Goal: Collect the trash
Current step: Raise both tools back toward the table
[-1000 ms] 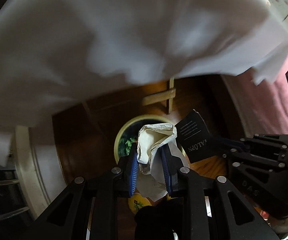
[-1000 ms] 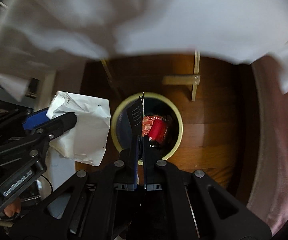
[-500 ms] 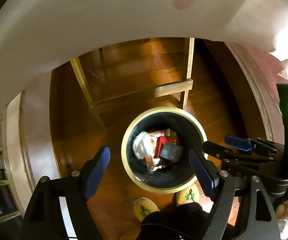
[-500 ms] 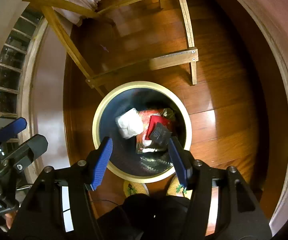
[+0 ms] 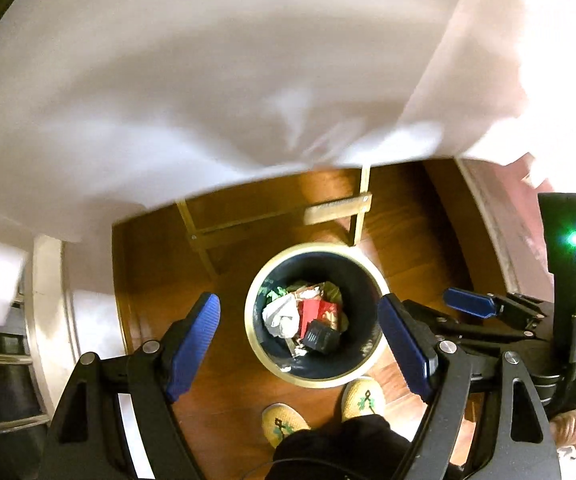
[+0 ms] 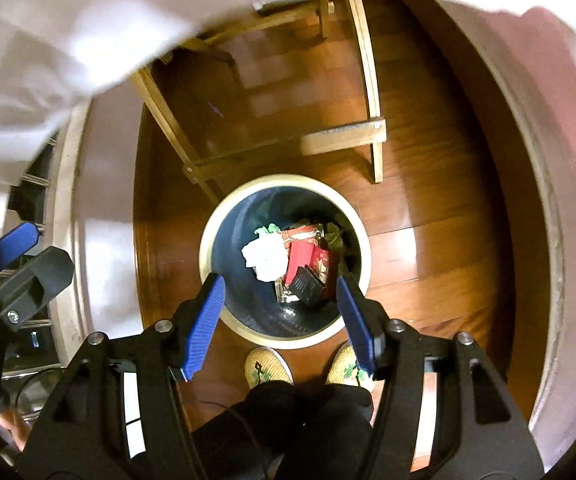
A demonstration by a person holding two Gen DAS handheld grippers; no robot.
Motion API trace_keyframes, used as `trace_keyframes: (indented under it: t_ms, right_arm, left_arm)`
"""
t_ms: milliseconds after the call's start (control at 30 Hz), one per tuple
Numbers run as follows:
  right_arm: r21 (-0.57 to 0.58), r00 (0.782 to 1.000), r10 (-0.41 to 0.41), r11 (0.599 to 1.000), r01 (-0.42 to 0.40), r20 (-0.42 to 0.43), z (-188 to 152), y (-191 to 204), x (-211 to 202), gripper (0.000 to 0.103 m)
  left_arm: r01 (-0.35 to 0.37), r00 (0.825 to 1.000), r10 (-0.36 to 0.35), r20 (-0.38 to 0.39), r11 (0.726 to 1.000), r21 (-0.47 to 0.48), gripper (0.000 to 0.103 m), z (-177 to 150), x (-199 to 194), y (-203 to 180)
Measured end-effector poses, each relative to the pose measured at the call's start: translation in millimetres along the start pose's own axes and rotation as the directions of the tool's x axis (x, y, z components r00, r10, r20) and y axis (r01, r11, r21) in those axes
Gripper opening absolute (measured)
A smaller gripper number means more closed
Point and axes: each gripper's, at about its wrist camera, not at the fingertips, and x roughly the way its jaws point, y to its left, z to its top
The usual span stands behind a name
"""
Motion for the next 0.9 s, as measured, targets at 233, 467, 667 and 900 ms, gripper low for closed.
trace_keyframes:
  t_ms: [233, 467, 667, 900]
  right_arm:
    - [-0.012, 0.999, 0.005, 1.000, -0.004, 0.045, 7.8, 24.1, -85.3, 0.055]
    - [-0.061, 0.994, -0.008, 0.998, 0.015, 0.112, 21.0, 51.3, -176.9, 0.055]
    - [-0.066, 0.979, -0.029, 0.997, 0.043, 0.203, 35.3, 65.0, -247.0, 0.055]
    - [-0.023, 0.946, -0.049, 0.998, 0.060, 0.322, 53.7, 71.6, -316.6, 0.056]
  left_arm:
    - [0.010, 0.999, -0.011, 0.037, 1.000, 0.030, 0.082, 23.9, -88.3, -8.5]
    - [0.024, 0.996, -0.029, 0.087, 0.998, 0.056, 0.082, 54.3, -175.5, -12.1]
    - [0.030, 0.982, -0.048, 0.181, 0.995, 0.099, 0.082, 83.8, -243.4, -10.7]
    - [0.030, 0.961, -0.065, 0.269, 0.991, 0.132, 0.082, 117.6, -301.6, -4.8]
